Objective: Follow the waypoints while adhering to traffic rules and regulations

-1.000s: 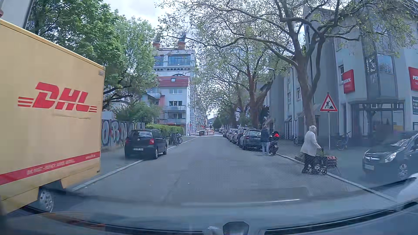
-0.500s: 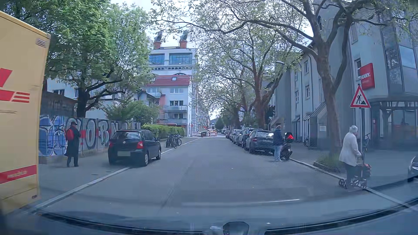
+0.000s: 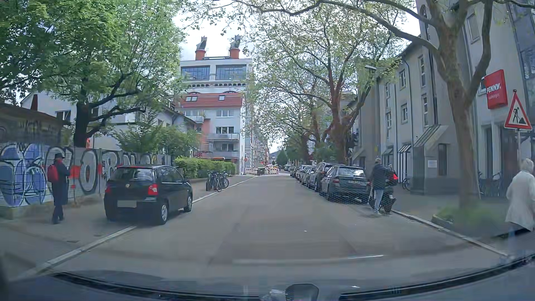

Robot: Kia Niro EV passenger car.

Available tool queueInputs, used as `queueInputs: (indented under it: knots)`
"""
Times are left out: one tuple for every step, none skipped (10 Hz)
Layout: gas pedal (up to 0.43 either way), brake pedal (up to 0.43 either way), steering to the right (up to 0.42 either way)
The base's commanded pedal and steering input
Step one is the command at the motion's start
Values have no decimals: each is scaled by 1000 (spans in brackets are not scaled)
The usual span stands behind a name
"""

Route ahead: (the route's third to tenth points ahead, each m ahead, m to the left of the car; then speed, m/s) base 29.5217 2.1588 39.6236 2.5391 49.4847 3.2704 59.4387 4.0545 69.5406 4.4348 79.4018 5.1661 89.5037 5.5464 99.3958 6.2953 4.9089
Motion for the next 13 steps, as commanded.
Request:
queueInputs:
  knots:
    - [59,0,-2]
    - [59,0,-2]
    - [59,0,-2]
    - [59,0,-2]
    - [67,0,-2]
    - [67,0,-2]
    - [79,0,-2]
    - [79,0,-2]
    - [98,0,-2]
    - [98,0,-2]
    - [98,0,-2]
    - [98,0,0]
    - [98,0,1]
